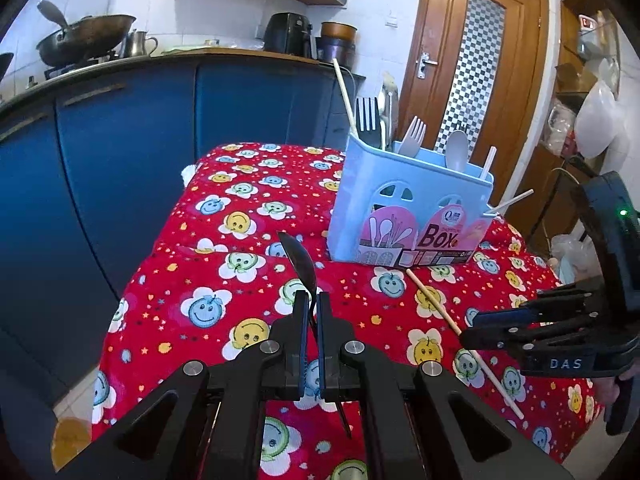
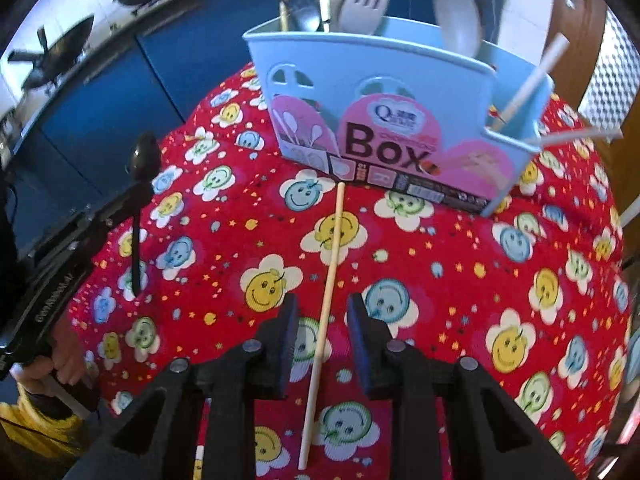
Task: Organize utensils
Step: 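Grasp the black spoon with the left tool while the right tool grasps a wooden chopstick, then lift the black spoon and chopstick into the blue caddy and open both tools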
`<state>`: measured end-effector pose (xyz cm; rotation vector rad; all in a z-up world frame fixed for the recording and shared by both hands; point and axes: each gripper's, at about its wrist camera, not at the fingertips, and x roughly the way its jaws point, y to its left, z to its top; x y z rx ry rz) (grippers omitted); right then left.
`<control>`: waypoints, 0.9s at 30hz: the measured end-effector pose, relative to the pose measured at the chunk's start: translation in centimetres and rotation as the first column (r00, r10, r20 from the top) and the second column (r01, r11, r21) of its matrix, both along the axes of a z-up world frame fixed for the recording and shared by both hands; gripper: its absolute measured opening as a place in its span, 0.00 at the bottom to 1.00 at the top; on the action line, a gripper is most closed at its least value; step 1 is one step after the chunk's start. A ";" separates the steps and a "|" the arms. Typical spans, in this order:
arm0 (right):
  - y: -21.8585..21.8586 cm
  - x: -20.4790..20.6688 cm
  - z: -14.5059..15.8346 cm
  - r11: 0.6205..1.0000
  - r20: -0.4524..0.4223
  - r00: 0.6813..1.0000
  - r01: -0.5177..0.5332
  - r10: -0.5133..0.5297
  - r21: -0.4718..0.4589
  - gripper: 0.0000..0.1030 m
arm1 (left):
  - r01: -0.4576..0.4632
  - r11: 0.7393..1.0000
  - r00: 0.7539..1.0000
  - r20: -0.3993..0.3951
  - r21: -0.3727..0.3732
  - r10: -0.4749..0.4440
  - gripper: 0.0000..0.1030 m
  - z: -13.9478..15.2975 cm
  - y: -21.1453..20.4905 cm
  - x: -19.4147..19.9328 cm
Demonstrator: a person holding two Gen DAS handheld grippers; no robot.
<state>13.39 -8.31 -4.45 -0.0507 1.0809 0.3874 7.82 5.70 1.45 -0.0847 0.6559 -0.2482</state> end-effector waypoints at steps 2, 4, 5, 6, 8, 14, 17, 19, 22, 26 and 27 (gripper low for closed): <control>0.4 0.5 -0.1 1.000 -0.011 1.000 -0.006 0.006 -0.015 0.24 | 0.003 1.000 1.000 -0.005 -0.007 -0.003 0.03 -0.1 0.2 0.2; 0.7 1.3 -0.5 0.999 -0.034 0.999 -0.010 0.009 -0.031 0.22 | 0.007 1.000 1.000 -0.009 -0.013 -0.007 0.03 -0.2 0.2 0.3; 0.8 1.7 -0.7 0.999 -0.053 0.999 -0.010 0.008 -0.035 0.21 | 0.009 1.000 1.000 -0.010 -0.014 -0.009 0.03 -0.2 0.3 0.4; 0.8 2.0 -0.8 0.999 -0.064 0.998 -0.011 0.009 -0.034 0.19 | 0.010 1.000 1.000 -0.011 -0.014 -0.010 0.03 -0.3 0.2 0.4; 0.9 2.7 -1.1 0.999 -0.094 0.996 -0.015 0.012 -0.033 0.18 | 0.015 1.000 1.000 -0.015 -0.018 -0.015 0.03 -0.3 0.2 0.6; 1.8 4.4 -1.2 0.998 -0.151 0.987 -0.057 0.051 -0.038 0.14 | 0.030 0.999 0.999 -0.018 -0.022 -0.030 0.03 0.0 -0.2 0.9; 2.0 4.8 -1.3 0.997 -0.155 0.986 -0.062 0.054 -0.043 0.08 | 0.028 0.999 0.999 -0.017 -0.028 -0.029 0.03 0.2 -0.3 1.0; 1.6 4.8 -1.3 0.998 -0.154 0.987 -0.054 0.049 -0.029 0.07 | 0.030 0.998 0.999 -0.023 -0.052 -0.031 0.03 0.3 -0.3 1.0; 0.7 4.3 -1.3 0.999 -0.133 0.990 -0.040 0.042 0.015 0.06 | 0.031 0.997 0.999 -0.026 -0.066 -0.032 0.03 0.3 -0.4 0.9; -0.9 3.0 -1.1 0.993 -0.113 0.993 -0.020 0.033 0.112 0.06 | 0.040 0.997 0.999 -0.018 -0.069 -0.042 0.03 0.7 -0.8 0.7; -1.1 2.6 -0.9 0.992 -0.104 0.994 -0.017 0.030 0.124 0.06 | 0.044 0.996 0.999 -0.014 -0.072 -0.045 0.03 0.8 -0.9 0.6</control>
